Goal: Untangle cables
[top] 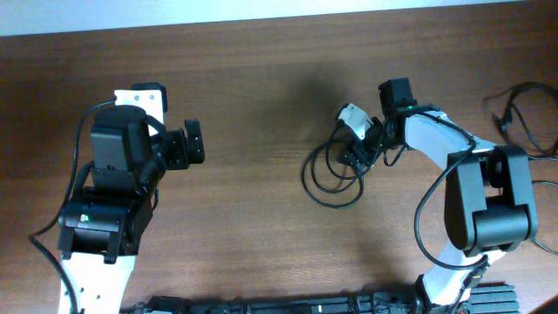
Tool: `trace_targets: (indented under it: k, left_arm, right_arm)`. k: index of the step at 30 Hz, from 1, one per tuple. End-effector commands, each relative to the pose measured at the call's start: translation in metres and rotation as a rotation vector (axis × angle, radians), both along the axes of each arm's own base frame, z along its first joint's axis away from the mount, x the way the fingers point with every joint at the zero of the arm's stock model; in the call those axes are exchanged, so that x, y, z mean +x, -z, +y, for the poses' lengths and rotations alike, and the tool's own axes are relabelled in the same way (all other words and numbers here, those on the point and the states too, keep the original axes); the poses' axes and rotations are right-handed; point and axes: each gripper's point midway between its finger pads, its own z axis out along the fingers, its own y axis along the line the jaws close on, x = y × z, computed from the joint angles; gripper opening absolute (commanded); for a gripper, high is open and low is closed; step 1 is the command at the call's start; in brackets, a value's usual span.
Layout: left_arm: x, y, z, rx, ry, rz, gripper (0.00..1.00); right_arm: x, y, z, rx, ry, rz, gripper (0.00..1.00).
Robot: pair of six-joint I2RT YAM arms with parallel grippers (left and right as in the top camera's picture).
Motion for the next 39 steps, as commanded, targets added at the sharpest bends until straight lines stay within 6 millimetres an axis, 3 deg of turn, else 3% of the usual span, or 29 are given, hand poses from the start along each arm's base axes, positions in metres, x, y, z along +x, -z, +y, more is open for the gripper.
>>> trace_targets:
  k: [1,3,8,15,21,24,26,29,31,32,33,35,37,38,39]
  left_arm:
    - [0.001,-0.004,0.0,-0.016,-0.005,-0.01,0.99]
    - [0.001,-0.004,0.0,-0.016,-0.006,-0.01,0.99]
    - [0.001,-0.004,0.0,-0.016,-0.006,-0.01,0.99]
    - [0.001,-0.004,0.0,-0.016,-0.005,-0.01,0.99]
    - [0.001,-0.004,0.0,-0.016,-0.006,-0.01,0.99]
    - [0.001,-0.004,0.0,-0.016,-0.005,-0.01,0.99]
    - [0.001,-0.004,0.0,-0.016,-0.005,-0.01,0.99]
    - [0.001,-0.004,0.0,-0.016,-0.006,-0.01,0.99]
    - [0.001,-0.004,0.0,-0.016,-0.006,-0.01,0.99]
    - [0.001,-0.004,0.0,-0.016,-0.006,-0.01,0.99]
    - [0.001,-0.004,0.0,-0.016,-0.006,-0.01,0.99]
    - [0.001,-0.004,0.0,-0.016,-0.005,-0.01,0.99]
    - [0.001,-0.004,0.0,-0.016,-0.006,-0.01,0.99]
    - [0.001,-0.004,0.0,-0.016,-0.006,-0.01,0.99]
    - [0.001,-0.004,0.0,-0.016,-0.005,-0.01,0.99]
  right_arm:
    - [-0.002,0.013,-0.003,-0.035,-0.005,0.013,0.54]
    - [0.0,0.013,-0.003,-0.037,-0.004,0.004,0.36]
    - [0.01,0.019,-0.021,-0.149,0.023,-0.034,0.13]
    - [0.029,0.018,-0.032,-0.216,0.05,-0.115,0.11]
    - [0.089,-0.002,-0.074,-0.364,0.183,-0.359,0.06]
    - [0.112,-0.018,-0.114,-0.344,0.349,-0.43,0.04]
    - [0.117,-0.025,-0.166,-0.326,0.534,-0.436,0.04]
    - [0.109,-0.029,-0.234,-0.311,0.754,-0.418,0.04]
    - [0.096,-0.032,-0.286,-0.286,0.945,-0.405,0.04]
    - [0.091,-0.033,-0.301,-0.273,1.005,-0.398,0.04]
    - [0.076,-0.033,-0.333,-0.243,1.141,-0.374,0.04]
    - [0.063,-0.033,-0.357,-0.239,1.221,-0.363,0.04]
    - [0.056,-0.033,-0.368,-0.234,1.261,-0.356,0.04]
    - [0.056,-0.033,-0.368,-0.234,1.262,-0.356,0.09]
    - [0.058,-0.033,-0.366,-0.224,1.255,-0.359,0.23]
